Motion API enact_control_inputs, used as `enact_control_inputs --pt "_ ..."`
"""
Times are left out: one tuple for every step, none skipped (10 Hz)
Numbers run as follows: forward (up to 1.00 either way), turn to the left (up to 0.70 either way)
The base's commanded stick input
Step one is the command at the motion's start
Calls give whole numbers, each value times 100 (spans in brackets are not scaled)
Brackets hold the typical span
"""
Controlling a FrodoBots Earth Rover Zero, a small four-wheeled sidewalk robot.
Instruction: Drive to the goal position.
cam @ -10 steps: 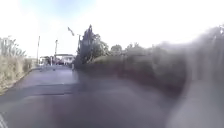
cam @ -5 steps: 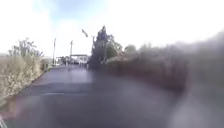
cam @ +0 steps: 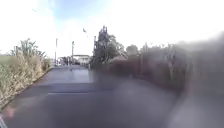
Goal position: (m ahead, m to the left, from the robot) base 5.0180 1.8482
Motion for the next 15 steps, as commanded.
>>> enact_control_inputs --pt "9 14" --pt "9 14" --pt "8 13" --pt "8 12" --pt "8 12" --pt "8 11" --pt "8 11" --pt "8 11" --pt "9 11" --pt "8 7" --pt "8 6" --pt "8 5" --pt "8 5" --pt "8 4" --pt "8 1"
